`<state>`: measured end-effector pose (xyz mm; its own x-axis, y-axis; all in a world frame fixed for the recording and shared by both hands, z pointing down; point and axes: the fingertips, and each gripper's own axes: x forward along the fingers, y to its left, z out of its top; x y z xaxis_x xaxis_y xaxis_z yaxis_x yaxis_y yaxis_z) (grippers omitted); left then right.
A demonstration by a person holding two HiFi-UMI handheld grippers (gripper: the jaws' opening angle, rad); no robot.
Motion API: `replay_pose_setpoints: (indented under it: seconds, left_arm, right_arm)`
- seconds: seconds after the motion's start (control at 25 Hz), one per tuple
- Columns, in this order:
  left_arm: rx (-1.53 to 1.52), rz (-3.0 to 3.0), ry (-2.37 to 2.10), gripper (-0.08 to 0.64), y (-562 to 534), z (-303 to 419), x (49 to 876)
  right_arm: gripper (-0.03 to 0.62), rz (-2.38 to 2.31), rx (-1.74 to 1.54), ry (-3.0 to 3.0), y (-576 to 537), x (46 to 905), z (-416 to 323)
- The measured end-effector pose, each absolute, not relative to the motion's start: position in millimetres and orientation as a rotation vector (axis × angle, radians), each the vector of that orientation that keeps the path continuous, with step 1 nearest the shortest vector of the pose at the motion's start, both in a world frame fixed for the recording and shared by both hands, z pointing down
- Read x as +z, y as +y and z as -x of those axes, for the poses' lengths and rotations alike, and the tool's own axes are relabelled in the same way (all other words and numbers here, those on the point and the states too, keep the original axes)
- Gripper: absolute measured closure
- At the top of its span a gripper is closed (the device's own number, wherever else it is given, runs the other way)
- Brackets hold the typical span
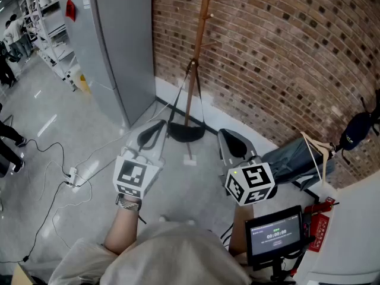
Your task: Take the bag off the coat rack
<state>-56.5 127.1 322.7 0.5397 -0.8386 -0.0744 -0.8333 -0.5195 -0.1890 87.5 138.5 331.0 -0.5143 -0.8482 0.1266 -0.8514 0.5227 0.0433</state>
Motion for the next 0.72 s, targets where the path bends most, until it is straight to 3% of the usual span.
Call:
replay_pose_setpoints:
  seconds: [0.72]
  left_arm:
    - [-0.069, 2.602, 1.347, 0.560, 114, 72, 330]
  right_arm:
    - [0.591, -1.374, -0.034, -2.710, 132, 325, -44]
